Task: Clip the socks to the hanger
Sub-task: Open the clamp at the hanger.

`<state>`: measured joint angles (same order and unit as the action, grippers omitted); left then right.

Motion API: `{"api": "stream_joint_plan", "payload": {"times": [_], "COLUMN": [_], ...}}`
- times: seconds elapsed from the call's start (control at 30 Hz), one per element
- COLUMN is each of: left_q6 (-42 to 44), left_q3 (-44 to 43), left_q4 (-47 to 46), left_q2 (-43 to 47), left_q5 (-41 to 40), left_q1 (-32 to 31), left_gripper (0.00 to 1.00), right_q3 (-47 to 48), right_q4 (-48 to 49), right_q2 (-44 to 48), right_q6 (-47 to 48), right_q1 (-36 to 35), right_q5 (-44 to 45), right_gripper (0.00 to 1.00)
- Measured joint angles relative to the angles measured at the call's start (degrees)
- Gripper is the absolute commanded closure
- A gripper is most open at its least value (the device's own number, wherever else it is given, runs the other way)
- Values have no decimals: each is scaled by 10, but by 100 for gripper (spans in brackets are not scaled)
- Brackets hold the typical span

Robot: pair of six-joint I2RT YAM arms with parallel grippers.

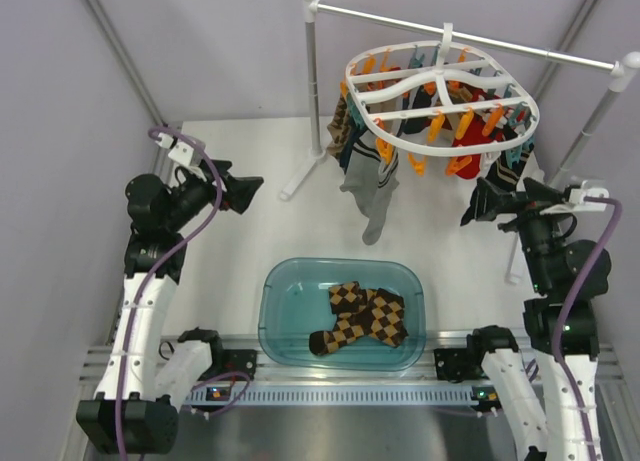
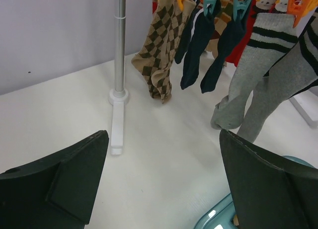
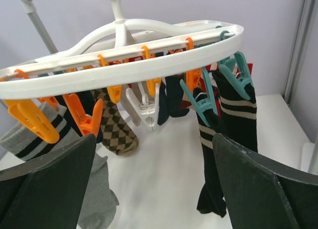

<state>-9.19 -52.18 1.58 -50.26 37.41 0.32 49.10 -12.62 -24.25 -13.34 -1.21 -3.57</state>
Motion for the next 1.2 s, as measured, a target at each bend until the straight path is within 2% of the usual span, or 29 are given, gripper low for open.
{"api": "stream_joint_plan", "payload": {"times": [0.43,0.93,1.2], "left_q6": [-13,-17,-16], "left_q3": [31,31,31], "left_q4": [-16,-16,-16], "left_q2": [0,-10,-18], "left_q5": [5,4,4], "left_q1": [0,0,0], "left_gripper": [2,2,2], "right_q3": [-15,-20,-23], "right_q4": [108,166,179], "right_q2": [-73,-116,-128], "right_q6": [1,2,-2], "right_q1": [0,0,0], "right_q5": [-7,-3,-6], "right_gripper": [5,9,34]}}
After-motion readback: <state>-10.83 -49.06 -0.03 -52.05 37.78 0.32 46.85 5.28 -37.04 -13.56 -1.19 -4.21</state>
